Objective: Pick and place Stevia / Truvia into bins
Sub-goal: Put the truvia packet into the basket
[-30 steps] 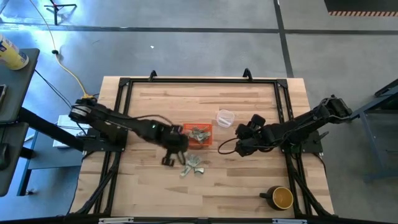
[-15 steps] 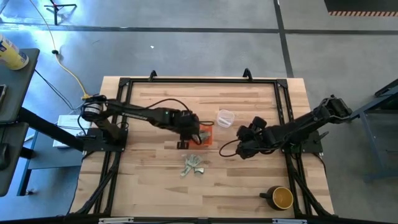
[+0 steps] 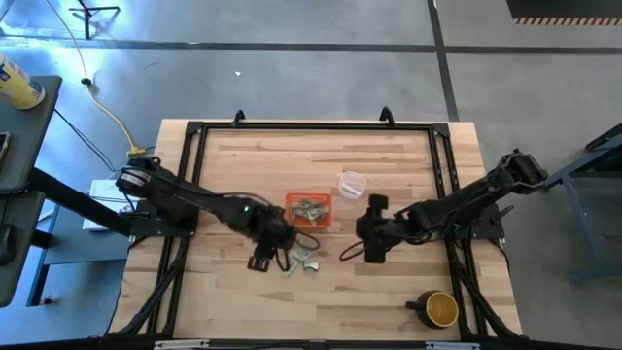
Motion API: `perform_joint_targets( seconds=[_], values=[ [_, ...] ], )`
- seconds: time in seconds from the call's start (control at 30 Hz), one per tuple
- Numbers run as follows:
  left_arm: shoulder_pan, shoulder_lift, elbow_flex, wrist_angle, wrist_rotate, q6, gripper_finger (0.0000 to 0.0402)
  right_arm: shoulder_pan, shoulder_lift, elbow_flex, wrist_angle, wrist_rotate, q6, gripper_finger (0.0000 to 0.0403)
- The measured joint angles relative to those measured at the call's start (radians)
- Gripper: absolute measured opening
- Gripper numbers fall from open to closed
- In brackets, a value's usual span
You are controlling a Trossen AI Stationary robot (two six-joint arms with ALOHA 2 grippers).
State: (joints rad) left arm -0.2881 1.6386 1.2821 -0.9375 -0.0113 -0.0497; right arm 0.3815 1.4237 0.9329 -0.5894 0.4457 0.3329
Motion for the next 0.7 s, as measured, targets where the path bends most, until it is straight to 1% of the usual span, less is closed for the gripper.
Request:
perform_joint_targets(
  seconds=[0.17,0.23,0.3,0.37,0.43,0.53,0.63,0.7],
  values=[
    [-0.130,-0.035,0.000,-0.020,-0.067,-0.292,0.0188,-0.015,0.071,0.000,0.206,-0.065,-0.200,0.0209],
    [-0.197,-0.051,0.001,-0.027,-0.128,-0.382,0.0181,-0.020,0.105,0.000,0.280,-0.128,-0.274,0.0209],
    [-0.254,-0.060,0.000,-0.045,-0.180,-0.443,0.0177,-0.021,0.135,0.001,0.345,-0.166,-0.311,0.0209],
    [-0.294,-0.061,0.000,-0.076,-0.226,-0.494,0.0177,-0.016,0.172,0.014,0.369,-0.193,-0.312,0.0209],
    [-0.326,-0.060,-0.016,-0.104,-0.257,-0.547,0.0179,-0.008,0.220,0.055,0.371,-0.211,-0.296,0.0209],
    [-0.366,-0.081,-0.094,-0.083,-0.267,-0.617,0.0178,0.009,0.304,0.159,0.354,-0.214,-0.269,0.0209],
    [-0.398,-0.132,-0.180,0.018,-0.270,-0.674,0.0177,0.014,0.391,0.273,0.284,-0.220,-0.212,0.0209],
    [-0.416,-0.170,-0.243,0.075,-0.282,-0.703,0.0177,0.014,0.442,0.335,0.207,-0.236,-0.134,0.0209]
  ],
)
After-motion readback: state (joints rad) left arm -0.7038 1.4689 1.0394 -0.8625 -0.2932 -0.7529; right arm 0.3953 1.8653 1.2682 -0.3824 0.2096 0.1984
